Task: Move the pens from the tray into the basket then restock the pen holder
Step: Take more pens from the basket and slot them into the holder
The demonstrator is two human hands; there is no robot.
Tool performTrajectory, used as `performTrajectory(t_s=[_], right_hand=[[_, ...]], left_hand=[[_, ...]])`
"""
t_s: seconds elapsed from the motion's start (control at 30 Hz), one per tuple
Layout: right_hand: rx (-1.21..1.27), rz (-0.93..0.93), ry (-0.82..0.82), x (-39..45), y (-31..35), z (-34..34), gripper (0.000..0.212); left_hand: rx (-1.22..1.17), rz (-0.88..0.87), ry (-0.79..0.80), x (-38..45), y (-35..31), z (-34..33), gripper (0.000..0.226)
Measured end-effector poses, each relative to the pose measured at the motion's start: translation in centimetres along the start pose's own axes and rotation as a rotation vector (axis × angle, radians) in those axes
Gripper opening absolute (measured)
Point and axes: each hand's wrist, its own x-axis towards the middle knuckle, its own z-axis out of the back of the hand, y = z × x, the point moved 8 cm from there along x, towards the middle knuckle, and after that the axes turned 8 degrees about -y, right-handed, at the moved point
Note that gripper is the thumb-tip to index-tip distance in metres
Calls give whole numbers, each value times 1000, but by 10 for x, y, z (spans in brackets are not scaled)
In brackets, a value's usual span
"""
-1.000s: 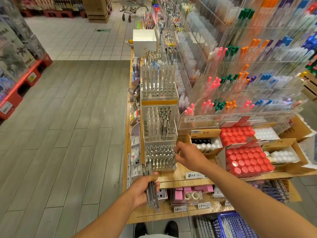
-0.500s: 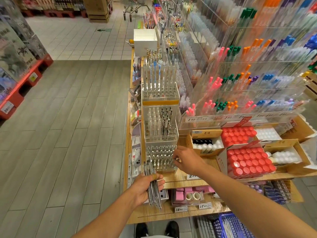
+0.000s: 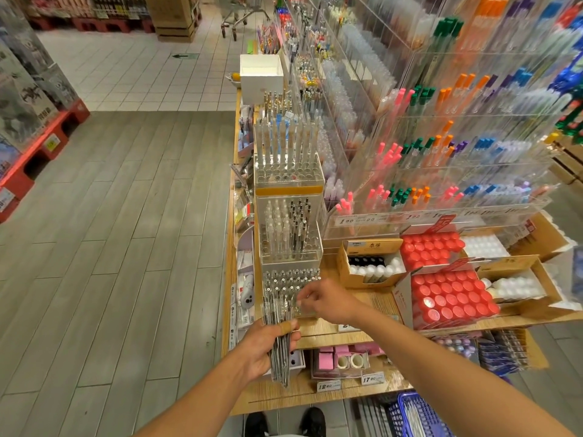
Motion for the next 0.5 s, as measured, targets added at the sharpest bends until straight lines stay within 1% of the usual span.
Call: performTrajectory(t_s=[0.07, 0.13, 0.2, 0.27, 0.37, 0.5], right_hand=[[145, -95, 84, -3, -2, -10, 14], [278, -152, 133, -8, -3, -17, 11], [434, -178, 184, -10, 0, -22, 10], [536, -185, 210, -13, 3, -23, 12], [598, -197, 186, -14, 2, -19, 13], [625, -206, 106, -14, -2, -9, 20]], left_hand=[[-15, 15, 38, 0, 2, -4, 44], [-28, 22, 69, 0, 3, -7, 44], [-63, 14, 100, 1, 1, -8, 45], [-87, -1, 127, 1, -1, -8, 45], [-97, 6, 135, 1, 0, -7, 46], [-112, 33, 195, 0, 3, -11, 43]])
